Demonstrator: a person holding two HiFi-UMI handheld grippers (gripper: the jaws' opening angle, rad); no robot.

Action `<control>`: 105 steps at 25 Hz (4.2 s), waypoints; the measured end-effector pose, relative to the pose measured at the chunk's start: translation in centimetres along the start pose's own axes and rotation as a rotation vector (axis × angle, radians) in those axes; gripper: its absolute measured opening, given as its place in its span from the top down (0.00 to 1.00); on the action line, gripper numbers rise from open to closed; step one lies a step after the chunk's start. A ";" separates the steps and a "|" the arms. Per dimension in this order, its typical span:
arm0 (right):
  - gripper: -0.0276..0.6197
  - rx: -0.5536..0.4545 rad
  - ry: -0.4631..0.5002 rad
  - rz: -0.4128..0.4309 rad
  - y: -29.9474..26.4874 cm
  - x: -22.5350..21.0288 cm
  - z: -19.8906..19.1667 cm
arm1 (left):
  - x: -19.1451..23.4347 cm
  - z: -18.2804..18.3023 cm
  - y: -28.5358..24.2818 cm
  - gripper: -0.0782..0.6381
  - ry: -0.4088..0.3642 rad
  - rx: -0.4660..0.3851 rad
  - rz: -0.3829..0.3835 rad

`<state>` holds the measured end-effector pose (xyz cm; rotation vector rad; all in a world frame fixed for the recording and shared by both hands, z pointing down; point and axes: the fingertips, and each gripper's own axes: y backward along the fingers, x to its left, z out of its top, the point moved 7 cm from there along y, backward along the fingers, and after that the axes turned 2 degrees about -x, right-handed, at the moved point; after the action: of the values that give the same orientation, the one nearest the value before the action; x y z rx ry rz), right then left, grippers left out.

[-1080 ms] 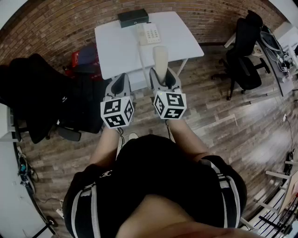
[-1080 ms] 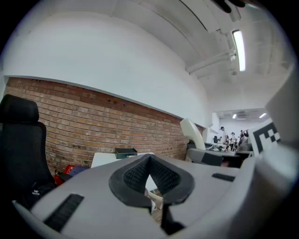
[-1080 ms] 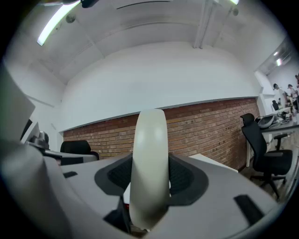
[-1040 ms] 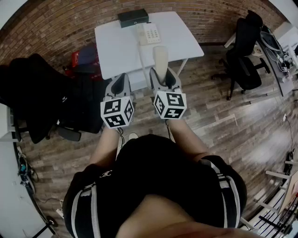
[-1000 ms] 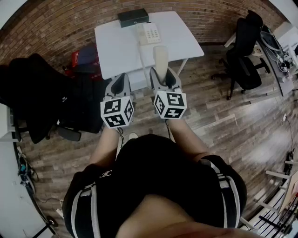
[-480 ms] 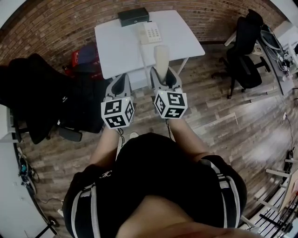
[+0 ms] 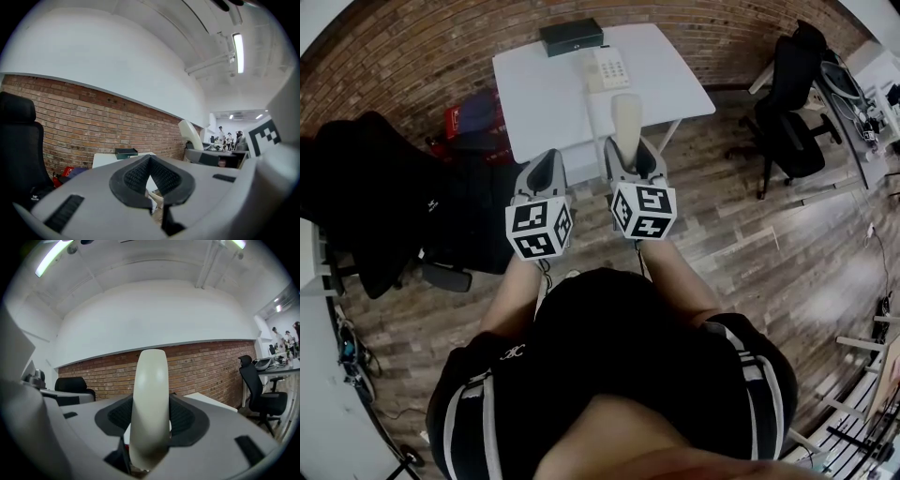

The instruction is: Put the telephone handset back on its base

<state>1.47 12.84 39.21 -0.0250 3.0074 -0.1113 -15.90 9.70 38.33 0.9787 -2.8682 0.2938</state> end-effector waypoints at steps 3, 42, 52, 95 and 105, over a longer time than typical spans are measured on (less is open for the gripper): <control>0.65 0.005 0.003 -0.023 -0.5 1.1 -0.4 | 1.4 -0.1 0.1 0.90 0.003 -0.001 -0.015; 0.65 0.018 -0.008 -0.040 -17.3 -4.1 -0.1 | 8.7 0.5 -15.2 0.90 -0.008 0.027 0.003; 0.65 0.103 -0.030 0.042 -26.8 -11.2 0.2 | 7.1 2.0 -26.1 0.90 -0.007 0.071 0.065; 0.65 0.642 0.017 0.069 -48.9 -15.7 -11.8 | 14.4 3.6 -37.9 0.90 0.052 0.127 0.322; 0.65 0.701 0.045 0.005 -51.4 -15.4 -15.0 | 16.2 3.6 -37.5 0.90 0.063 0.124 0.339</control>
<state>15.39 -37.04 59.88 0.0557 2.8297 -1.1531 -5.78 -29.77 42.88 0.4804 -2.9761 0.5232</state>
